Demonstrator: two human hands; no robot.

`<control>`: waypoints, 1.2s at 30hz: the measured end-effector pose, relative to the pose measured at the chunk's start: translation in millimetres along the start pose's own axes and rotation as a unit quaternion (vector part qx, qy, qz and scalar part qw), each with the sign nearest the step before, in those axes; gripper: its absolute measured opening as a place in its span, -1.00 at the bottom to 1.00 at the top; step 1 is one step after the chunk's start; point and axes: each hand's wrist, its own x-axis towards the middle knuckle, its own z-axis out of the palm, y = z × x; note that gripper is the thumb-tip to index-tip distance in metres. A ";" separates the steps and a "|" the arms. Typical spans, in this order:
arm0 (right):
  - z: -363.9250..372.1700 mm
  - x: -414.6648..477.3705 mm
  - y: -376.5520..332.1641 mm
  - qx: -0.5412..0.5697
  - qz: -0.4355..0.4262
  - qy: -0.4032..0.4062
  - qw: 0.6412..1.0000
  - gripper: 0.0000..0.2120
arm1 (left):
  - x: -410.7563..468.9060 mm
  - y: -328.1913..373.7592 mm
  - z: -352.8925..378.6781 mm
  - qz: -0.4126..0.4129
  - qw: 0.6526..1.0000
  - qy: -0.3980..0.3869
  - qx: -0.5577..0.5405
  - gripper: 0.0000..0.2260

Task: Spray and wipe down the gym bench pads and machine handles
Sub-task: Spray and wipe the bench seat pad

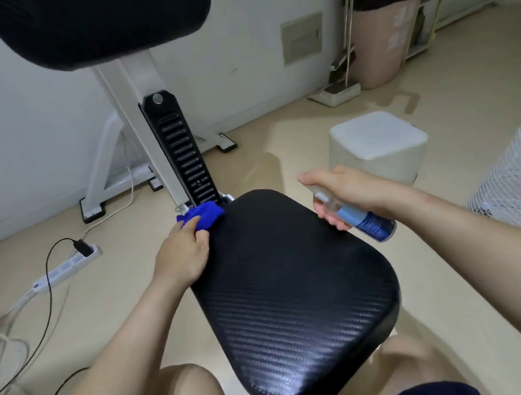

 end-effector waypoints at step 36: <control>-84.4 -230.4 -456.6 0.080 -0.062 0.169 0.980 -0.89 | -139.9 278.5 -496.0 -0.030 0.874 -0.104 -0.474 -0.71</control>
